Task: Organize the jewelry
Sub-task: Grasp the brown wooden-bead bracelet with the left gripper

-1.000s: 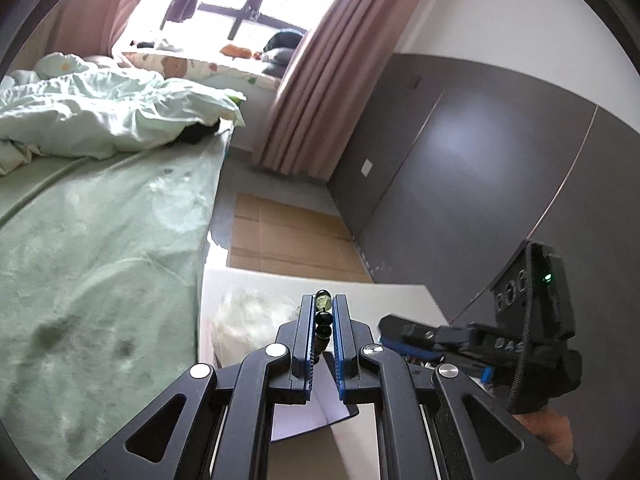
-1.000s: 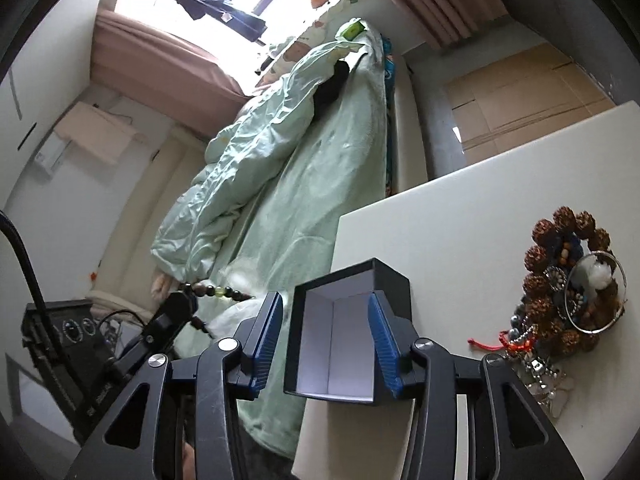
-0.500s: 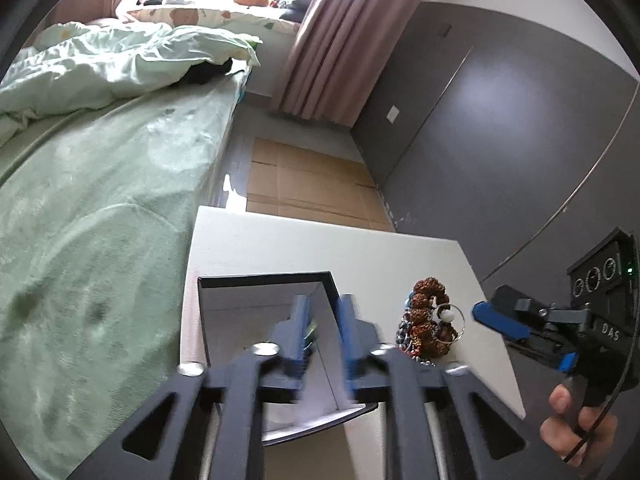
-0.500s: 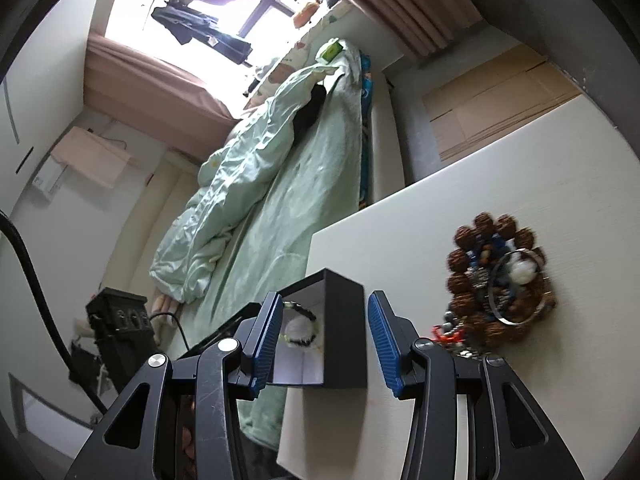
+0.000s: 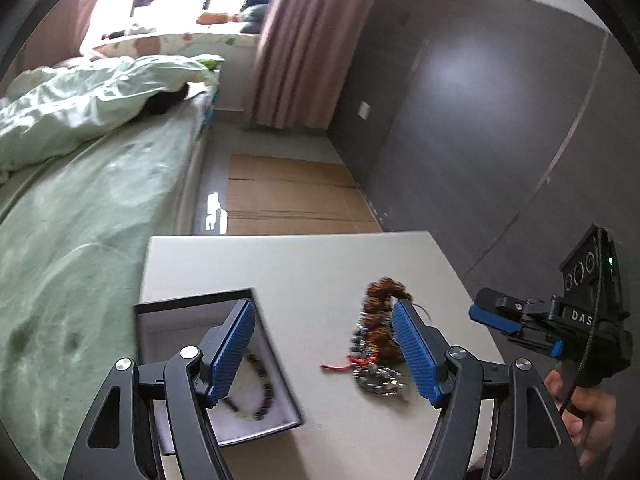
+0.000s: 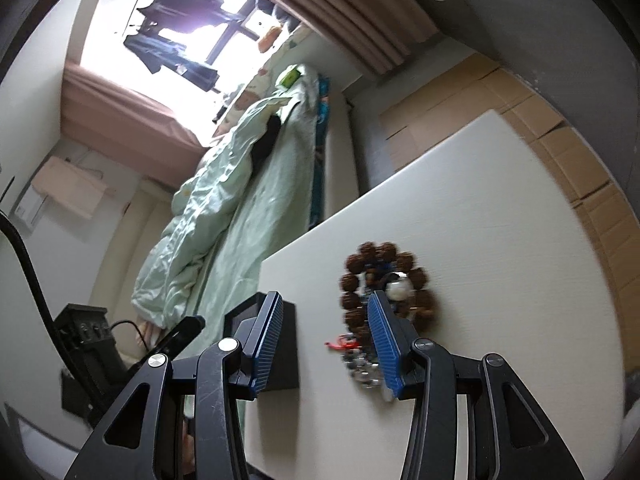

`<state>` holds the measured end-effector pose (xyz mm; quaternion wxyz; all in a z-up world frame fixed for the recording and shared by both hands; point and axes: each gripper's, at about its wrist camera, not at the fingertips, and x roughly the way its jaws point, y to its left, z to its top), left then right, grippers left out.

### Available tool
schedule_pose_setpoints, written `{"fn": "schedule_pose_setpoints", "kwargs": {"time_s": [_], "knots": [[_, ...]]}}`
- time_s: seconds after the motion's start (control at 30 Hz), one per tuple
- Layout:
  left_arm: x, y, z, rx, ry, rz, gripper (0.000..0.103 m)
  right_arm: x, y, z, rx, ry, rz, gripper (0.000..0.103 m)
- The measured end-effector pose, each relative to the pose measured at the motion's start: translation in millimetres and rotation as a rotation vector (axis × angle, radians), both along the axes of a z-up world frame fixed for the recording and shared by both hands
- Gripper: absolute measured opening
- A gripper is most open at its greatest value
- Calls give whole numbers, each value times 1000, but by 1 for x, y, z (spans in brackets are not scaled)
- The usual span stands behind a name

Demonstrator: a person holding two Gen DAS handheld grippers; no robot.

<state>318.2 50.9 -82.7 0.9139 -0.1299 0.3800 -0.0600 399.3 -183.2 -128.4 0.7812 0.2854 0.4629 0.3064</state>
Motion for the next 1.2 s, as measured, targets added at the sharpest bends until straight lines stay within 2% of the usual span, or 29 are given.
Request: {"fn": "schedule_pose_setpoints", "kwargs": {"time_s": [0.17,0.27,0.47,0.67,0.77,0.83,0.97,1.2], "knots": [[13,-28,-6,19,29,-67,72,4,-15,-12,-24,26,-27,45],[24,-40,-12,31,54,-88,69,9,-17,-21,-37,54,-44,45],[46,-48,-26,5,126,-87,59,19,-12,-39,-65,105,-37,44],[68,-52,-34,-11,165,-70,59,29,0,-51,-91,139,-28,41],[74,-48,-42,-39,173,-64,59,36,9,-60,-105,166,-12,30],[77,-45,-48,-64,181,-62,58,39,14,-65,-126,176,-4,10],[81,-43,-58,-110,203,-60,50,38,8,-61,-65,162,-21,8],[84,-48,-69,-128,227,-73,47,27,-5,-43,4,103,-60,7]]}}
